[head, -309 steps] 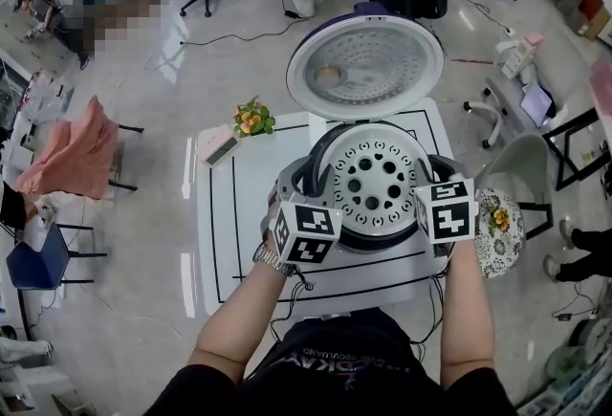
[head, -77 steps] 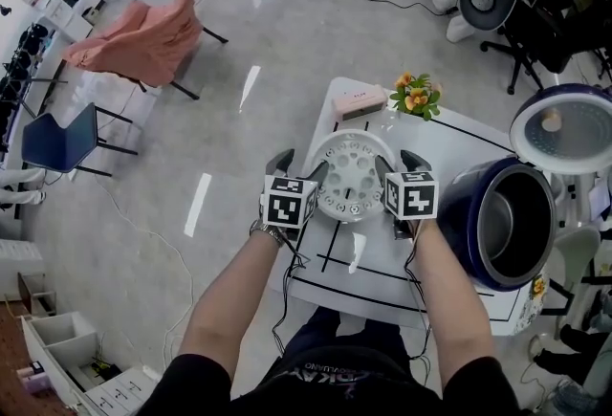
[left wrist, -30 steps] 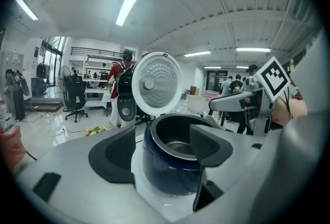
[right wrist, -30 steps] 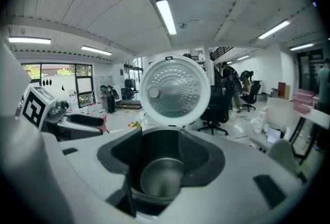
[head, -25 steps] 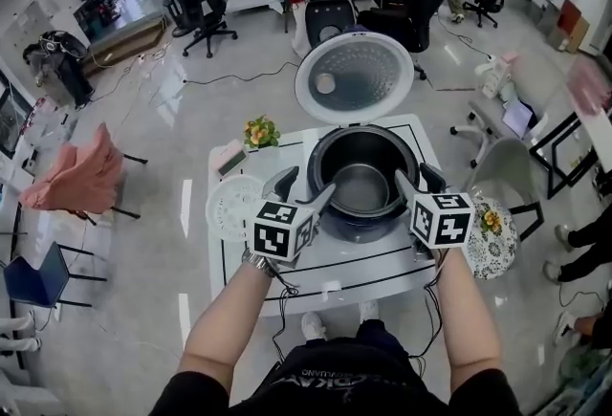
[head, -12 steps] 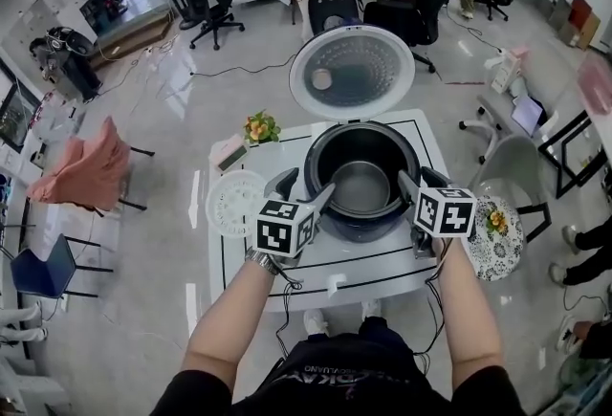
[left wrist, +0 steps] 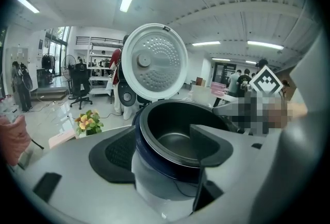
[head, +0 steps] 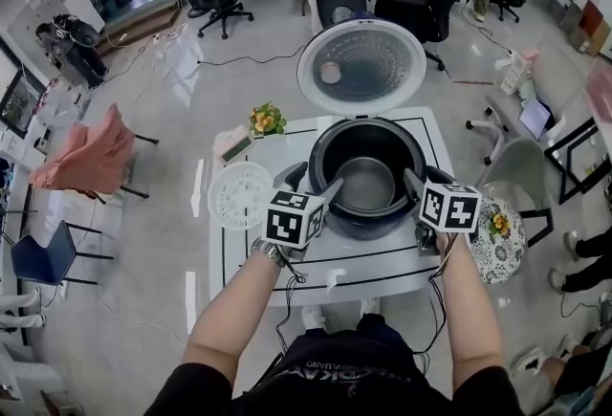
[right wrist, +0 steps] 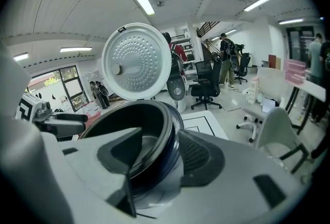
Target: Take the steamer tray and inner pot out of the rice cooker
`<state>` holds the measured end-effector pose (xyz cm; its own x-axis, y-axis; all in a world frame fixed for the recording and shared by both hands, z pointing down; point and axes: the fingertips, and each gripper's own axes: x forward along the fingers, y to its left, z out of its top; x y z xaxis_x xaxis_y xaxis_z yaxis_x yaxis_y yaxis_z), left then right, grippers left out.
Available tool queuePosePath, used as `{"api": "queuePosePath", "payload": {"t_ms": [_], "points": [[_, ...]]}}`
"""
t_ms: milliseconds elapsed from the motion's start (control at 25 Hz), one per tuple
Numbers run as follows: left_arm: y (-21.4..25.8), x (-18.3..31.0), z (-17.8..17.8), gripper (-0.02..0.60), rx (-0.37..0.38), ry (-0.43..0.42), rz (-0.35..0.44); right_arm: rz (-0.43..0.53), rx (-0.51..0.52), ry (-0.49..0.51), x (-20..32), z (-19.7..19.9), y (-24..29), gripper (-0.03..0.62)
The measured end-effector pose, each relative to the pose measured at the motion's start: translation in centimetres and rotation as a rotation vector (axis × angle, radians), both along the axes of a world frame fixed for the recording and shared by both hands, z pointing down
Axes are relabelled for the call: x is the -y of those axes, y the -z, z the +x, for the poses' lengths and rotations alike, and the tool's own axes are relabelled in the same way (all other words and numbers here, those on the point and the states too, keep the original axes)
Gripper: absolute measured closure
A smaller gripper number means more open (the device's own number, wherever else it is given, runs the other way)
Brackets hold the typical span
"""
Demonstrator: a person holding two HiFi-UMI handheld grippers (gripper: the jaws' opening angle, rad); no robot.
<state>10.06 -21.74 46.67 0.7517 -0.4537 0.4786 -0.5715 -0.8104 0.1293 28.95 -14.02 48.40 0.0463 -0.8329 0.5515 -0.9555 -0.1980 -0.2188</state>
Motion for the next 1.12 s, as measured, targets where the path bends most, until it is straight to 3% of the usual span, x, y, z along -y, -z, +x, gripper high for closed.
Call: {"api": "queuePosePath", "payload": {"t_ms": [440,760,840,1000,1120], "points": [[-2.1,0.7,0.6,0.261,0.029,0.012,-0.059,-0.021,-0.005,0.022,0.4,0.1,-0.6,0.375],[-2.5,1.4,0.6,0.305,0.069,0.051,-0.037,-0.078,-0.064,0.080,0.7,-1.0,-1.1,0.404],[-2.5,1.6,0.5,0.334,0.080,0.069,-0.038,-0.096,-0.080,0.072,0.9,-0.9,-1.1,0.405],[-2.4,1.9,0.7,0.333,0.079,0.084,-0.053,-0.095,-0.020,0.027,1.2,-0.2,-1.3,0.421],[-2.5,2.1,0.6,0.344,0.091,0.092,-0.052,-0.098,-0.033,0.016,1.2,0.0,-1.3,0.445]]}}
